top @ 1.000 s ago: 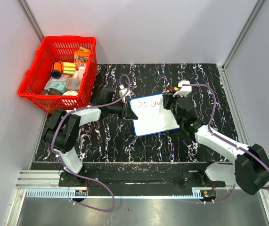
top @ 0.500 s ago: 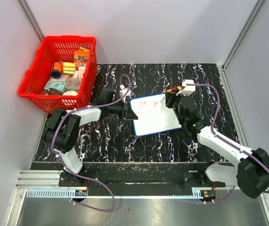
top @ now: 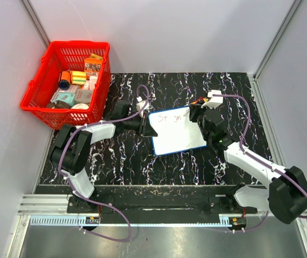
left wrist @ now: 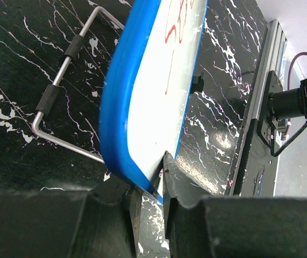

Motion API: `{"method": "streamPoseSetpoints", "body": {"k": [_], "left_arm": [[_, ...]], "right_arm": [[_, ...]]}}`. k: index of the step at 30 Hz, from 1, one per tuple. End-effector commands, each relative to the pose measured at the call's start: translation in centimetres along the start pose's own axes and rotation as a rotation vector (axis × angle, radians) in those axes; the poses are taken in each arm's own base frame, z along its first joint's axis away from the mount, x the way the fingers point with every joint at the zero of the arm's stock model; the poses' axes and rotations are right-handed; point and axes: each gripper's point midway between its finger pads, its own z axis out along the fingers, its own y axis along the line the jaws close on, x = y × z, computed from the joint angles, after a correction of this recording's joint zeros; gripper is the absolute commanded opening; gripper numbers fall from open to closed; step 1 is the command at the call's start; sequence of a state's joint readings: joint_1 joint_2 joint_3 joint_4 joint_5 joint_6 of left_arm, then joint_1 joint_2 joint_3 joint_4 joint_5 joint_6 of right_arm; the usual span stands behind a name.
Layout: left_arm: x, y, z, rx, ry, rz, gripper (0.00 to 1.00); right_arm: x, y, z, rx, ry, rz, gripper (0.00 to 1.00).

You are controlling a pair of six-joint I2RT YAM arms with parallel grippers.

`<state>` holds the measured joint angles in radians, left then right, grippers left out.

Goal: Write a sentence on the whiteboard

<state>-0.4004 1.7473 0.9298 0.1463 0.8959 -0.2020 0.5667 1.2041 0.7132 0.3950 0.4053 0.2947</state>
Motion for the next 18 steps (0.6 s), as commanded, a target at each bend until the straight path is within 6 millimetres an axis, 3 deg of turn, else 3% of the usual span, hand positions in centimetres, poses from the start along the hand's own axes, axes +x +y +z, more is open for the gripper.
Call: {"method": "streamPoseSetpoints", "body": {"k": [1,18], "left_arm": [[1.82,3.24,0.19,-0.151,0.047,0.061,0.00],[1.82,3.15,0.18,-0.149,0.048,0.066,0.00]], "right_arm": [[-2.89,0.10,0.55,0.028,-0.083,0.050,0.00],[-2.55,0.55,1.30,0.017,-0.076,0.063,0.00]]}}
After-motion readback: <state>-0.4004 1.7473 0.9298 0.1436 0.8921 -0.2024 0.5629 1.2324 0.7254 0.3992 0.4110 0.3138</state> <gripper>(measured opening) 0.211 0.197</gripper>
